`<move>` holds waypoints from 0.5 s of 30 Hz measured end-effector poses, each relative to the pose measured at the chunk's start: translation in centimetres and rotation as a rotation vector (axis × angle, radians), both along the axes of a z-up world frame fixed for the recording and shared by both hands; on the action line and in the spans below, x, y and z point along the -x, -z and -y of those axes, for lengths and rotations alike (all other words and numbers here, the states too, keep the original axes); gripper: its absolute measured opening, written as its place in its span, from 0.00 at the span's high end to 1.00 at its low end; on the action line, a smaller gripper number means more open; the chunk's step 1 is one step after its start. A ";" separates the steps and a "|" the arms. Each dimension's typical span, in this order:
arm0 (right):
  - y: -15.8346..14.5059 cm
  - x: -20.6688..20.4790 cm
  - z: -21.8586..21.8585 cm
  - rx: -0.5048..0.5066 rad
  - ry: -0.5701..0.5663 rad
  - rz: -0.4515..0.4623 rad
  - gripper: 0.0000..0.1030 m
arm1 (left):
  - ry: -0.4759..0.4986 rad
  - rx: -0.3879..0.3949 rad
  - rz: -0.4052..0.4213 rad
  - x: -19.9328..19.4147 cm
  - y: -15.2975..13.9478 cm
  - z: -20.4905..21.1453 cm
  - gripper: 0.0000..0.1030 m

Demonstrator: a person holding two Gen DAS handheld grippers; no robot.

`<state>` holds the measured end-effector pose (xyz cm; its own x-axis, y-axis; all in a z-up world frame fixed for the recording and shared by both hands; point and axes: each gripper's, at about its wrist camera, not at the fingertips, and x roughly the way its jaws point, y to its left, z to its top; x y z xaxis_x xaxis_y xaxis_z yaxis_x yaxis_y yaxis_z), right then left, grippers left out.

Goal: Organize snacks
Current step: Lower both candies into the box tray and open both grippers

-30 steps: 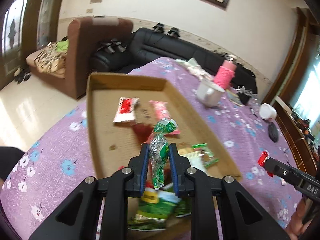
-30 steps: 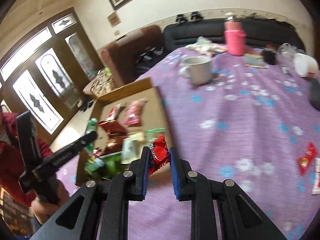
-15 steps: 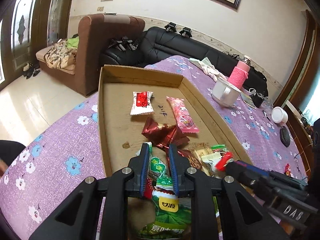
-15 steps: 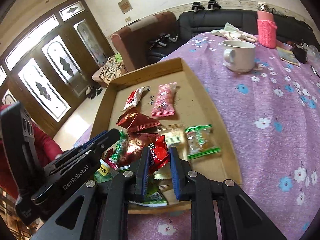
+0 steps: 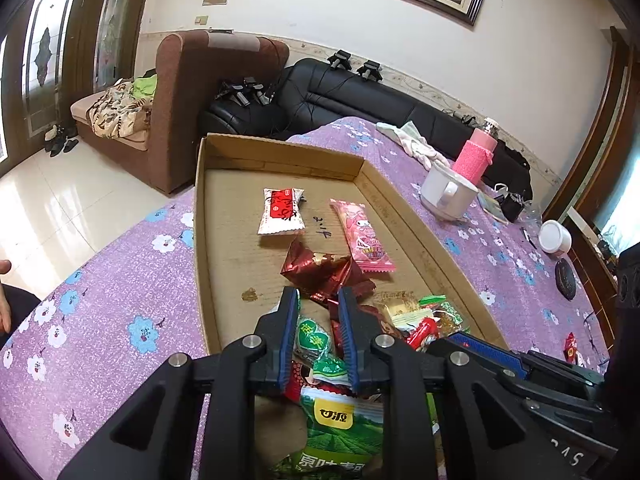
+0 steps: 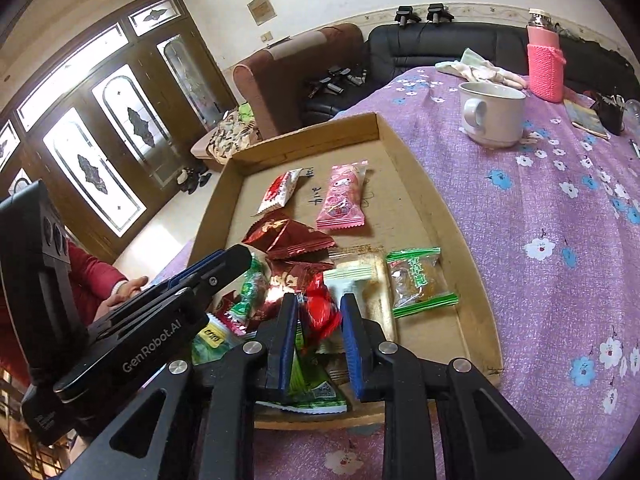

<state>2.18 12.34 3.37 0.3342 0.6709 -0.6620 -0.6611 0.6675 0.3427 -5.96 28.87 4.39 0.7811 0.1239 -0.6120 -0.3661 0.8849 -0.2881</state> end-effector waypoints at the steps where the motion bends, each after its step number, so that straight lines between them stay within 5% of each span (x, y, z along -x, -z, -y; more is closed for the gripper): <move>1: -0.1 0.1 0.1 -0.005 -0.005 -0.002 0.76 | -0.003 -0.001 0.004 0.1 -0.1 0.0 0.77; 15: -1.1 -0.4 4.4 -0.086 0.051 -0.068 0.76 | -0.021 -0.019 0.021 0.4 -0.4 0.1 0.72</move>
